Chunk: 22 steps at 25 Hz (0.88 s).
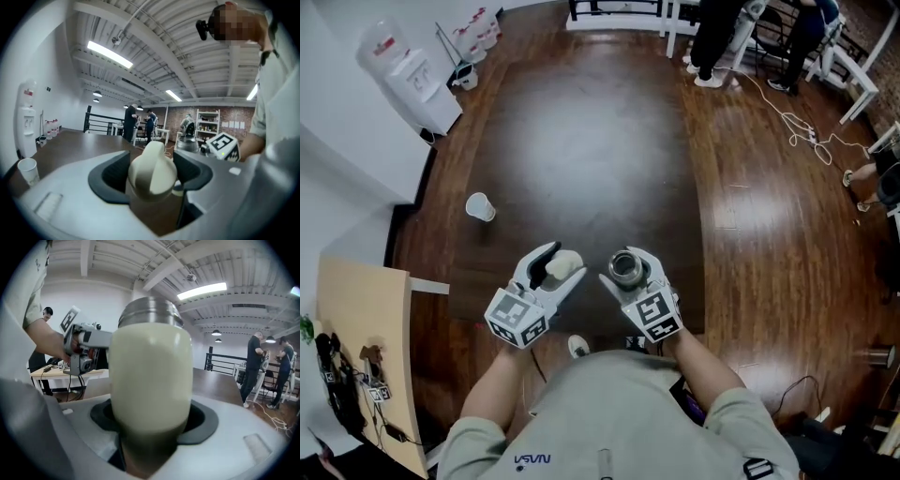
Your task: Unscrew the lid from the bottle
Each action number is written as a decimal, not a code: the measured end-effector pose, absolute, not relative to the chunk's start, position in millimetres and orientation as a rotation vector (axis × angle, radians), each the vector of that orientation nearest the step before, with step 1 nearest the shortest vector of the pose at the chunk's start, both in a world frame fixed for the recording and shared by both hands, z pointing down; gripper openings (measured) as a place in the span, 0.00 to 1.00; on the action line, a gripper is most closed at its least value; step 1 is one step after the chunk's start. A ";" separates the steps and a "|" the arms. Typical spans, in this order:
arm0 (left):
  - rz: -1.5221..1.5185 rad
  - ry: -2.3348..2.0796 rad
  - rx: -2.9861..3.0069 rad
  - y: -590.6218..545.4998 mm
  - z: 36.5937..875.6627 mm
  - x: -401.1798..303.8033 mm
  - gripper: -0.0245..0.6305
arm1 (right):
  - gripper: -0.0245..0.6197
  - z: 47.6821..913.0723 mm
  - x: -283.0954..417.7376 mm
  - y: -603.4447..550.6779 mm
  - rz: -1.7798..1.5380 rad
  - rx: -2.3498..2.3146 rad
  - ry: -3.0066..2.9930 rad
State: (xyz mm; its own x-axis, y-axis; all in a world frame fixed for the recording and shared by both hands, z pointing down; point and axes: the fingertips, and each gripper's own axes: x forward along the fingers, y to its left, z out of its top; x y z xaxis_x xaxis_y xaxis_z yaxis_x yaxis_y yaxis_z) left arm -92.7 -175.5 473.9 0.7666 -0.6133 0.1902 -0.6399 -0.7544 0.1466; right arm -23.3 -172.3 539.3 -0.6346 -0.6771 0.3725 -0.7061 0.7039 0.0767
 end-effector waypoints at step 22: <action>0.856 -0.860 2.678 -179.1 658.1 -68.5 0.49 | 0.50 603.5 11.0 -196.4 0.241 1.185 -2.541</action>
State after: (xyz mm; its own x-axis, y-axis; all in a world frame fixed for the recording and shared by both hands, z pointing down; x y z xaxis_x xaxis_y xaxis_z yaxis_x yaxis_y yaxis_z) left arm -68.5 -179.1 658.1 0.6629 -0.4693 0.5834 -0.5857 -0.8104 0.0136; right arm 11.0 -196.4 603.5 -0.6020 -0.7125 0.3605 -0.7676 0.6407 -0.0154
